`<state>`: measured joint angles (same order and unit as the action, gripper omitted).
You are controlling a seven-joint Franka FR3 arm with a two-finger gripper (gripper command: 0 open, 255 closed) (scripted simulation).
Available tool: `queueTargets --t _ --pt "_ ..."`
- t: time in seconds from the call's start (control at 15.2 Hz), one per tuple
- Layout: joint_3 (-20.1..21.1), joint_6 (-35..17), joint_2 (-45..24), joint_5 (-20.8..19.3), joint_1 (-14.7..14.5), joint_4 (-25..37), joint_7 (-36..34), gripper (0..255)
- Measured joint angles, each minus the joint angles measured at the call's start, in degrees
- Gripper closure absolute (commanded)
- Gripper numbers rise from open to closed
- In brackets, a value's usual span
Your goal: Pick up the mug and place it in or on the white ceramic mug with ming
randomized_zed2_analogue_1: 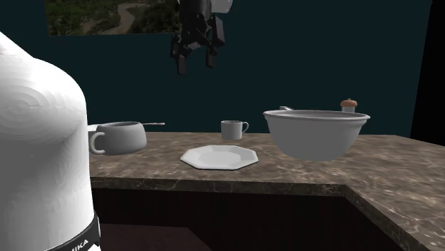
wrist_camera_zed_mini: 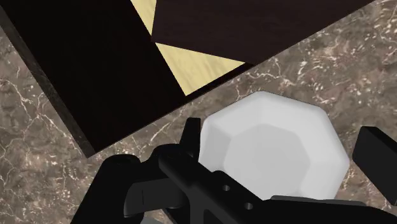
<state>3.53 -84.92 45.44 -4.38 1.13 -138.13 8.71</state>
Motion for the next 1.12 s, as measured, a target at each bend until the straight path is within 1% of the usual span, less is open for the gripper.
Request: queueTargets --t 0.13,0.53,0.86,1.12 --pt "0.21 -0.54 -0.59 0.22 -0.10 0.16 -0.24 0" --pt "3.40 -10.11 -9.35 2.73 -1.40 0.62 -3.87 0" --pt "6.48 -16.87 -18.37 4.11 -2.40 4.24 -7.25 0" --pt "8.52 -21.93 -25.80 4.11 -2.84 7.67 -9.60 0"
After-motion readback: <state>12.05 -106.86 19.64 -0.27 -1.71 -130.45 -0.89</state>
